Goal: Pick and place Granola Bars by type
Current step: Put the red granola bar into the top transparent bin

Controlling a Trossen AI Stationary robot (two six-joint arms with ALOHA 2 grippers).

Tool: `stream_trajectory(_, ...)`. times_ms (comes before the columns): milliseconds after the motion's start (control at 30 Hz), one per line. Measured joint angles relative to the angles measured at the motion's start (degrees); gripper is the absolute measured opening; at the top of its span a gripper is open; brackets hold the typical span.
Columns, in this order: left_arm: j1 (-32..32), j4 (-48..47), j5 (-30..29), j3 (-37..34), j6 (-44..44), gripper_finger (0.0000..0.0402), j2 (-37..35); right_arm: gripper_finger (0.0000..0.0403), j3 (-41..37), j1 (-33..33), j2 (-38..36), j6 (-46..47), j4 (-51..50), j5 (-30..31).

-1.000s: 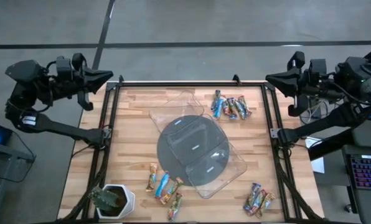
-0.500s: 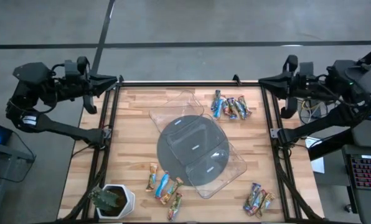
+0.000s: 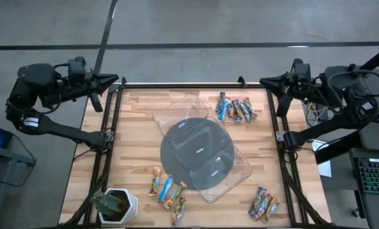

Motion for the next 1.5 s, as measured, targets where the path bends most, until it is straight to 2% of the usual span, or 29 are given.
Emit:
stream_trajectory(133,0.0,-3.1,0.0,-0.2,-0.6,0.0,1.0,0.0008,0.0,0.0,0.5,2.6,-2.0,3.7)
stream_trajectory(333,0.0,-4.8,0.0,-0.2,-0.7,0.0,2.0,0.0008,0.0,0.0,1.2,7.5,-5.8,4.2)
stream_trajectory(1067,0.0,-4.8,0.0,-0.3,0.6,0.0,4.4,0.0008,0.0,-0.1,5.0,6.4,-7.5,4.9)
stream_trajectory(1300,0.0,-4.8,0.0,-0.3,0.6,0.0,4.5,0.0008,0.1,-2.4,5.2,12.7,-10.7,12.6)
stream_trajectory(1500,0.0,-4.8,0.0,-0.3,0.6,0.0,4.0,0.0008,0.9,-7.2,5.2,20.0,-17.5,13.1)
